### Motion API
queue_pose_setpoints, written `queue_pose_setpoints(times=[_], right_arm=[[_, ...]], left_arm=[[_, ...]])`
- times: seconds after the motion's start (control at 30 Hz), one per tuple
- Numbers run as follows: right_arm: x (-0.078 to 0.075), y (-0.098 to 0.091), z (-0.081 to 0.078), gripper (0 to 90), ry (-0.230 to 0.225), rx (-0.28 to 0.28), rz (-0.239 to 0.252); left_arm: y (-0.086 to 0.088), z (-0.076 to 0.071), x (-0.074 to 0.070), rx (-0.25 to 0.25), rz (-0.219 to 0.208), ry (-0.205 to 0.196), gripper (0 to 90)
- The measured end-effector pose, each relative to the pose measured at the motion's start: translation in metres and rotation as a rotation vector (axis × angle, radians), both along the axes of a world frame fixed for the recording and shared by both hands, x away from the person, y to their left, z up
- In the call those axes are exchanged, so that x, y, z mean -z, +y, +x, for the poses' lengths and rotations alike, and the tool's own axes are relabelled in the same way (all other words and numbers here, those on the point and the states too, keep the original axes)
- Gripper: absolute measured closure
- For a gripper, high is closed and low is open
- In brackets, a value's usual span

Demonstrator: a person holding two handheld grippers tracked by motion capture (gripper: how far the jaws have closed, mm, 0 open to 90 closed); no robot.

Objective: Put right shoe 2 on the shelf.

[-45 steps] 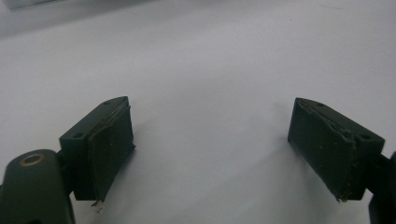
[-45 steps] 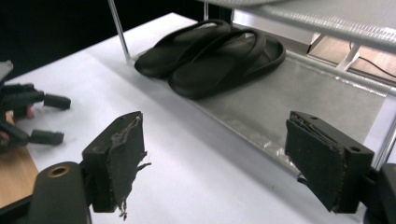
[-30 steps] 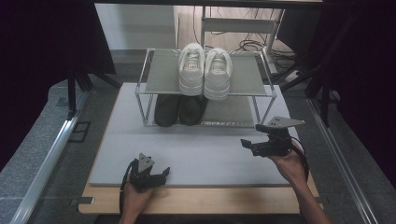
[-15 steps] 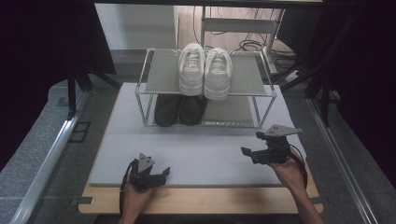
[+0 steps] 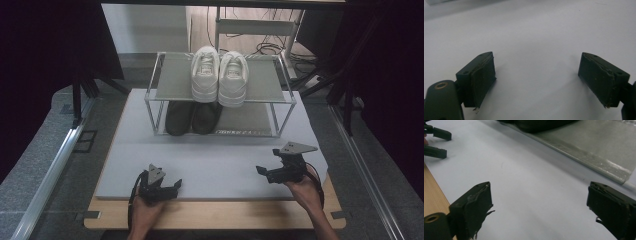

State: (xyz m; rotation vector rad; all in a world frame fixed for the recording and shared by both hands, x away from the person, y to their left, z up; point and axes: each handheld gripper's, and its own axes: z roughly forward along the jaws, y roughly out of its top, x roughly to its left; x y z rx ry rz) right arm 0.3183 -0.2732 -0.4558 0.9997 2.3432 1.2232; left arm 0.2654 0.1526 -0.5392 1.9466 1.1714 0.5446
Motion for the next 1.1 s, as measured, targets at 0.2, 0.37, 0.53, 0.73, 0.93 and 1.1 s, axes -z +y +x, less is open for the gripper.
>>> queue_pose_setpoints(times=[0.2, 0.37, 0.53, 0.73, 0.93, 1.1], right_arm=[[0.016, -0.003, -0.001, 0.8, 0.022, 0.014, -0.001], [0.031, -0.003, -0.003, 0.0, 0.031, 0.029, -0.023], [0.044, -0.003, -0.004, 0.0, 0.042, 0.041, -0.041], [0.060, -0.002, -0.006, 0.0, 0.053, 0.054, -0.067], [0.075, 0.000, -0.008, 0.0, 0.040, 0.065, -0.083], [0.078, -0.002, -0.013, 0.0, 0.008, 0.079, -0.060]], left_arm=[[0.000, 0.000, 0.000, 0.000, 0.001, 0.000, 14.0], [0.000, 0.000, 0.000, 0.000, 0.001, 0.000, 14.1], [0.000, 0.000, 0.000, -0.001, 0.000, 0.000, 14.0], [0.000, 0.000, 0.000, -0.001, 0.000, 0.000, 14.1], [0.000, 0.000, 0.000, -0.001, 0.000, 0.000, 14.1], [0.000, 0.000, 0.000, -0.001, 0.000, 0.000, 14.1]])
